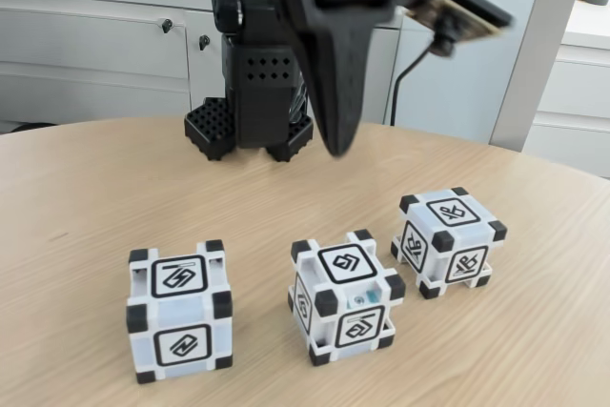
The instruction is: Stack cubes from left to right.
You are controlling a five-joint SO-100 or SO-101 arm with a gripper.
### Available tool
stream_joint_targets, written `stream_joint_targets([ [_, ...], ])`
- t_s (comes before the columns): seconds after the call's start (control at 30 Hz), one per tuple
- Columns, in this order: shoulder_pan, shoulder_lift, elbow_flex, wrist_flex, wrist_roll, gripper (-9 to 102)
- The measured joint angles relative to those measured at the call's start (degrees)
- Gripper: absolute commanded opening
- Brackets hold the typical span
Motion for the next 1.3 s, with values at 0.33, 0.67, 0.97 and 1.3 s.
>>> stream_joint_targets([
  [0.33, -0.8, -13.7, -4.1, 0.0, 5.8, 20],
  [0.67, -16.8, -14.2, -4.1, 0.0, 12.8, 38],
  [0.97, -27.3, -15.0, -4.1, 0.0, 16.6, 48],
  [1.3, -28.5, -29.8, -4.7, -0.4, 18.8, 51],
])
